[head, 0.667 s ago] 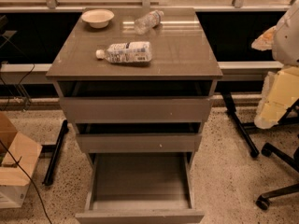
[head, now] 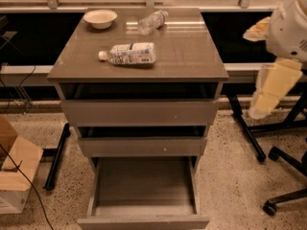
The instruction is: Place blue plastic bottle into bottom drawer
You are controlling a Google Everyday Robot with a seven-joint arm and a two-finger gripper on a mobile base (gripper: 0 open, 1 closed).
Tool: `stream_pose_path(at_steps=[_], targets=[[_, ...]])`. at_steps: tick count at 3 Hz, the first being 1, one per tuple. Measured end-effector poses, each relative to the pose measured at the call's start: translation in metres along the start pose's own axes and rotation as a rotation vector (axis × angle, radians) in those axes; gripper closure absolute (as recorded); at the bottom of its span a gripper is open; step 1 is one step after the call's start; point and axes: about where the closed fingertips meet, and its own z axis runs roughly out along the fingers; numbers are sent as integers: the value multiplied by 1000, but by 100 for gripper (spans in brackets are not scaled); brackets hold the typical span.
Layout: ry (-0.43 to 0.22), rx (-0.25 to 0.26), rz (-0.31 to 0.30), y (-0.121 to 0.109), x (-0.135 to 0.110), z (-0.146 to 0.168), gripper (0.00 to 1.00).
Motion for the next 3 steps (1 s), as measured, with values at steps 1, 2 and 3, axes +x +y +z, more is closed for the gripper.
stream_pose_path(at_steps=[1,2,3], targets=[[-75,0,-86,-26,-29,22,0],[-128,-4,-146,-46,-65,40,0],[-202,-18,-176,-64,-101,59,0]])
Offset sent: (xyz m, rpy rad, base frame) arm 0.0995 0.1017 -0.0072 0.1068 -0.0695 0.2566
